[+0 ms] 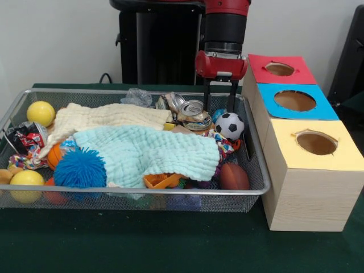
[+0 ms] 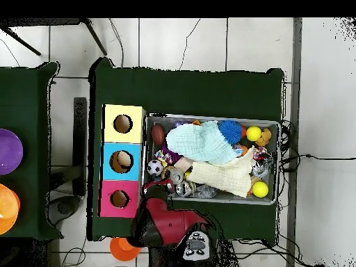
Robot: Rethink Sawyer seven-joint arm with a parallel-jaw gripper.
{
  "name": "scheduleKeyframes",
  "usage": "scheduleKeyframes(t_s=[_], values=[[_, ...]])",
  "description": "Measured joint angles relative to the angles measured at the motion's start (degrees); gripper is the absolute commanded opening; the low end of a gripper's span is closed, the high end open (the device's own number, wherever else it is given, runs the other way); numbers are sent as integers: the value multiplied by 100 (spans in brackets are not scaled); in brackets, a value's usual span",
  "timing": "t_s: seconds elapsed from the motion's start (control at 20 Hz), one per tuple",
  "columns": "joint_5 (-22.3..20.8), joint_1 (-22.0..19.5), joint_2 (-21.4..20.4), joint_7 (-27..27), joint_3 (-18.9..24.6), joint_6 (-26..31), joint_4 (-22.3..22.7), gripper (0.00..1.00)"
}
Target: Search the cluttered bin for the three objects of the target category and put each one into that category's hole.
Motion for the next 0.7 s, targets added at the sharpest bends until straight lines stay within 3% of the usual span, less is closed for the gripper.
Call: scheduleKeyframes(t_s=[0.7], values=[[-1,-124,-1,0,-10,-34,1,100]])
